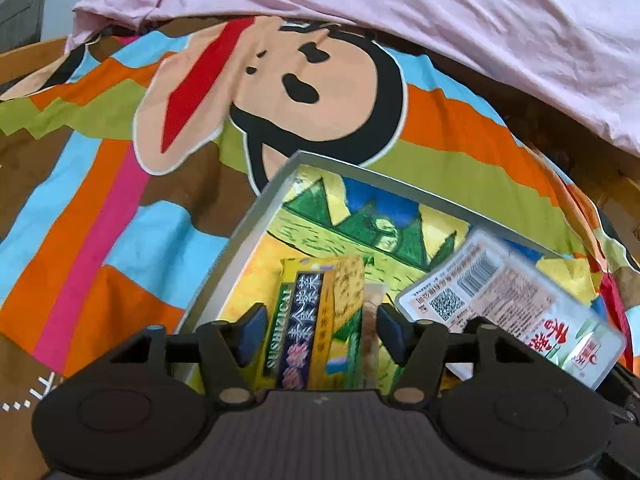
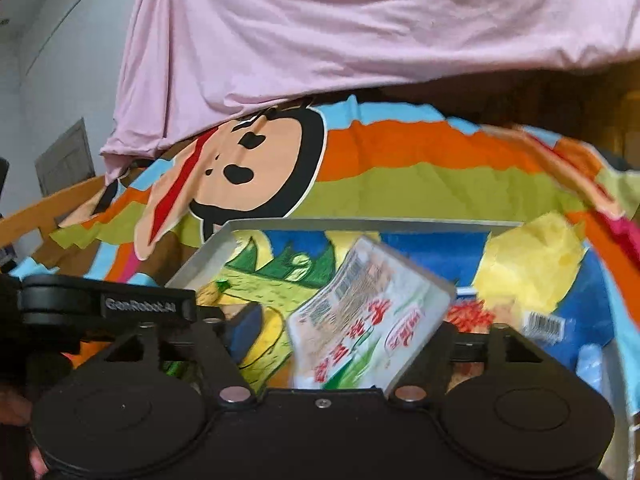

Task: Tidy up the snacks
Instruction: 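Open the left tool over the tray while the right tool releases the woman-picture packet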

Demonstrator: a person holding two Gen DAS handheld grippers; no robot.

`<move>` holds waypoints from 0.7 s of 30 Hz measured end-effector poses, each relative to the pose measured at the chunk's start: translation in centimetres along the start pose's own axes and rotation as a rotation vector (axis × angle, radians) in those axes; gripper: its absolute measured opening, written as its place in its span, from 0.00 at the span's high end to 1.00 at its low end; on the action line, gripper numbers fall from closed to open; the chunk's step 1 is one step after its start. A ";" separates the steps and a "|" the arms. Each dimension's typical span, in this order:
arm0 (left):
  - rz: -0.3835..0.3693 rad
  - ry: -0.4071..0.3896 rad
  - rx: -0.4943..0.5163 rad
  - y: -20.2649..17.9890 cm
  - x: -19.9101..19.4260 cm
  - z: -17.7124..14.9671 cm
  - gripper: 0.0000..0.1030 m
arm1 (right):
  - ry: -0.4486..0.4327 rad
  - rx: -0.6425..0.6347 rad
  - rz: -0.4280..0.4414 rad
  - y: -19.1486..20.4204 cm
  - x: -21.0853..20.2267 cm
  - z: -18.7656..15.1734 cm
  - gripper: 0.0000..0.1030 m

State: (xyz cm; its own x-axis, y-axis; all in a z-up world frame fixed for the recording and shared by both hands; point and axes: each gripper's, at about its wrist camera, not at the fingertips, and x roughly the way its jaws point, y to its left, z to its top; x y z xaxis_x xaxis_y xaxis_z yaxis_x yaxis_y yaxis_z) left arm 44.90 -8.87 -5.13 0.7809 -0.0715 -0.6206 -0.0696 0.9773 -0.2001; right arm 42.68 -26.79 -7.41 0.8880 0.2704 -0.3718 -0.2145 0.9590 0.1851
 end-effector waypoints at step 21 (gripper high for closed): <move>-0.021 -0.101 -0.113 1.0 -4.5 0.7 0.09 | -0.079 -0.006 -0.104 -0.4 -4.4 2.5 0.03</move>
State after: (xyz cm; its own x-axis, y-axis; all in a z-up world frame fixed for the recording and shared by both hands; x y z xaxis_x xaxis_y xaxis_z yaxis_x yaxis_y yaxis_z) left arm 41.75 -7.45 -2.04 0.8407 -0.0654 -0.5375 -0.1177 0.9468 -0.2994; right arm 39.89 -28.61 -3.58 0.9349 0.1622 -0.3158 -0.1219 0.9821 0.1435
